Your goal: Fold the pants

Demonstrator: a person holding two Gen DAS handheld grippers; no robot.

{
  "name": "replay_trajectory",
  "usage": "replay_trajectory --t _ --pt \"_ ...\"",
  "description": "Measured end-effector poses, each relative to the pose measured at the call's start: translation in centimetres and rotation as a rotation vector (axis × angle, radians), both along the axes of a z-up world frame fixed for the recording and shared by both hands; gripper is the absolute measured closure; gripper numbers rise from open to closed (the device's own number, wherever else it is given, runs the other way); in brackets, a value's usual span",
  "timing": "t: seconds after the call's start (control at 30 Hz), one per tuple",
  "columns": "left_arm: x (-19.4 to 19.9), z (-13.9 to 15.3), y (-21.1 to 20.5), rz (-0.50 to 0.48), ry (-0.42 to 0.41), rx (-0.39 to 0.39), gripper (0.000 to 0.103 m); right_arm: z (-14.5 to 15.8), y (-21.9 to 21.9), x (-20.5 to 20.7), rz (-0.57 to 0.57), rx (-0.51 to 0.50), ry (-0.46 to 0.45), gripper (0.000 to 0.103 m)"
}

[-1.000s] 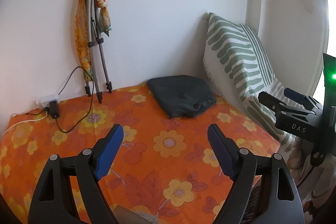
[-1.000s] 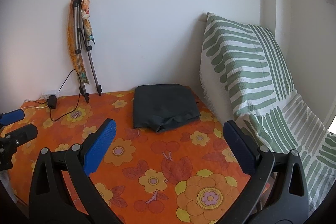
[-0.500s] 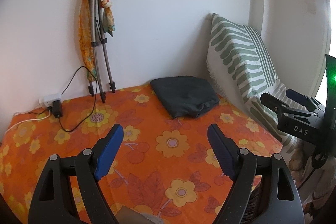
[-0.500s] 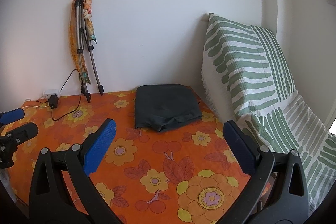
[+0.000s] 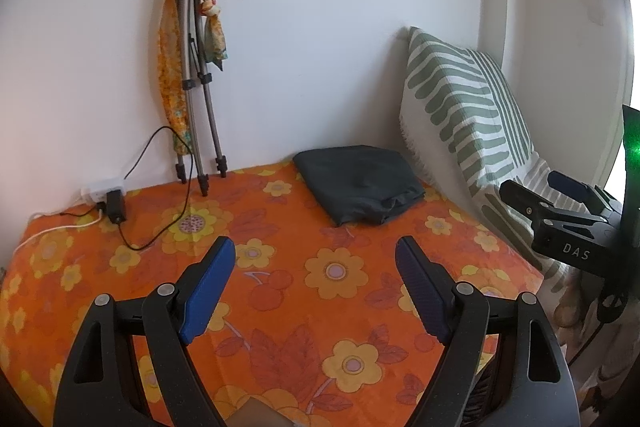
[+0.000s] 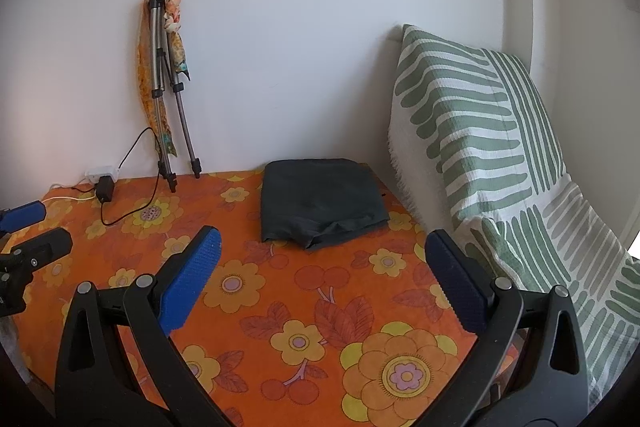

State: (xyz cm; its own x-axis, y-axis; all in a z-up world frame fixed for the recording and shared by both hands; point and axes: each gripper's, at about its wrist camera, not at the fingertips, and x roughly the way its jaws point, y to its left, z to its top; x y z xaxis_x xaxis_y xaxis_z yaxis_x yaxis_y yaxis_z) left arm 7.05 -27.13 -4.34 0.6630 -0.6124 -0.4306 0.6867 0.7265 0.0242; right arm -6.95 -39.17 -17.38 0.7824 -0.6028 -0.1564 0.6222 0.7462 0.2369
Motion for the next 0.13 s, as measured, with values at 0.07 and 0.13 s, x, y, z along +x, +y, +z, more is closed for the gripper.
replay_trajectory --t 0.07,0.13 --pt "0.12 -0.08 0.07 0.003 0.004 -0.001 0.021 -0.09 0.03 0.08 0.001 0.001 0.001 0.0" --pt "0.18 -0.16 0.06 0.006 0.006 0.004 0.021 -0.1 0.04 0.08 0.0 0.001 0.001 0.0"
